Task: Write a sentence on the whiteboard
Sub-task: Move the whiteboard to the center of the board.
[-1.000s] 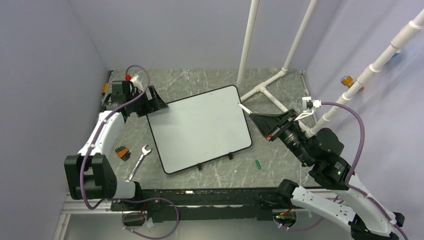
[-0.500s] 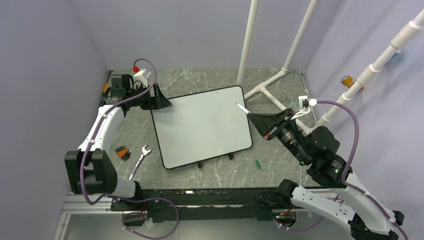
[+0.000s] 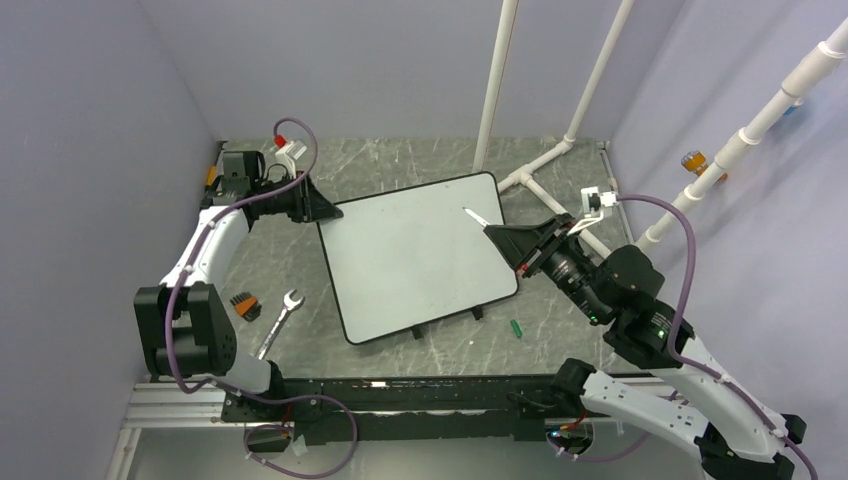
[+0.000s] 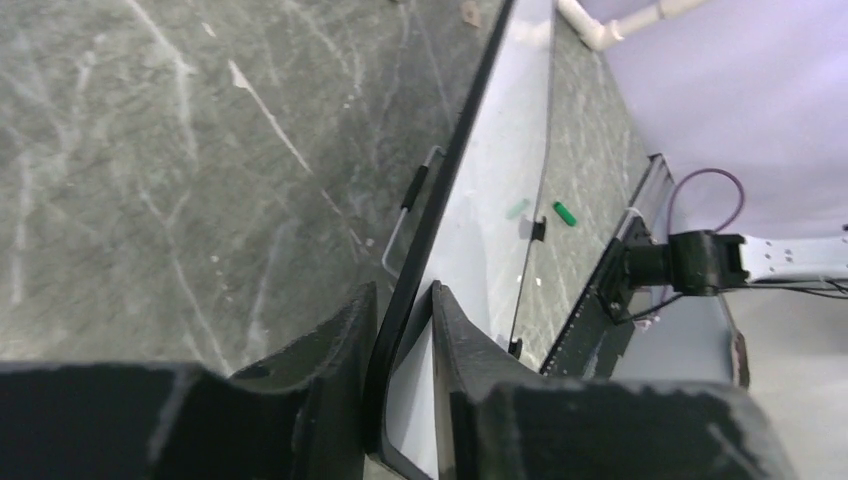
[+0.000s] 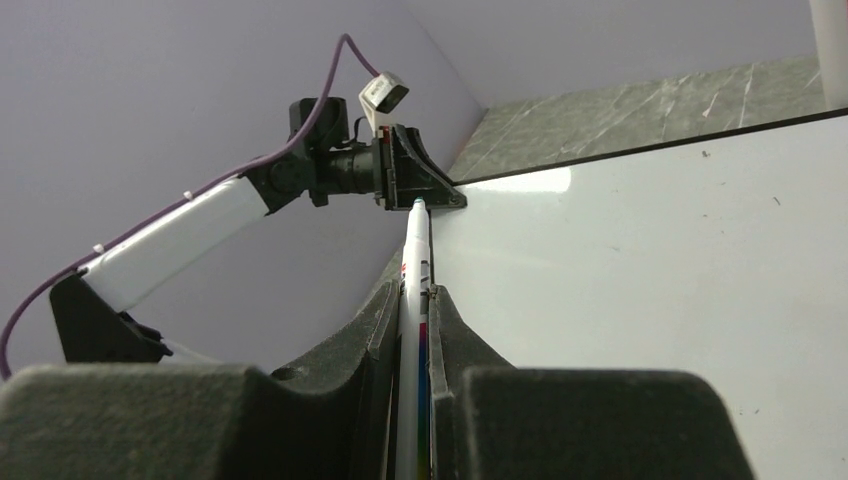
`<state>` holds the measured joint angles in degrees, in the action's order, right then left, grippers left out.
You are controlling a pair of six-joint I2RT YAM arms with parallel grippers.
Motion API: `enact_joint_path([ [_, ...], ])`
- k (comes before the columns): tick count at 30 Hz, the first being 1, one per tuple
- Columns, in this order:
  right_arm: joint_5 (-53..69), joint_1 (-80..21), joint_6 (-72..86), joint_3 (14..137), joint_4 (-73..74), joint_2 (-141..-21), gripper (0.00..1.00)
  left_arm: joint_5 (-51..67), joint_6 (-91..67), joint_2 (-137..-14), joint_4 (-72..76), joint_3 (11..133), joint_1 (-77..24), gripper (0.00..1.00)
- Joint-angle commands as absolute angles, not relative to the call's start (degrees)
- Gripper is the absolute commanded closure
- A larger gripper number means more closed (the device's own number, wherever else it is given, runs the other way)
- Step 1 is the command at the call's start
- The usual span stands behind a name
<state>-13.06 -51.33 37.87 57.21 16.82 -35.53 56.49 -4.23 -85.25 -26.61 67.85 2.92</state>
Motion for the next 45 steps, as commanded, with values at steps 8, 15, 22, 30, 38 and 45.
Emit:
enact_joint_path([
  [8, -8.2, -51.3, 35.2, 57.4, 12.5, -40.6, 1.0, 59.7, -4.0, -71.1, -16.2, 56.2, 2.1, 0.85],
  [15, -6.6, -51.3, 34.5, 56.7, 11.5, -43.1, 1.0, 52.3, 1.6, -59.2, -8.8, 46.5, 1.0, 0.88],
  [22, -4.3, -51.2, 31.7, 57.0, 11.4, -46.5, 1.0, 48.9, 11.3, -58.5, -14.0, 47.4, -1.5, 0.91],
  [30, -1.2, -51.3, 29.6, 56.5, 10.4, -48.6, 1.0, 44.3, 20.7, -59.2, -14.8, 46.0, -6.1, 1.0],
  [38, 1.2, -51.3, 29.1, 55.5, 9.3, -49.7, 1.0, 42.2, 24.0, -56.4, -15.5, 46.7, -7.0, 1.0],
  [45, 4.0, -51.2, 27.9, 56.5, 9.3, -52.6, 1.0, 36.7, 27.7, -54.5, -24.1, 52.1, -8.3, 1.0],
])
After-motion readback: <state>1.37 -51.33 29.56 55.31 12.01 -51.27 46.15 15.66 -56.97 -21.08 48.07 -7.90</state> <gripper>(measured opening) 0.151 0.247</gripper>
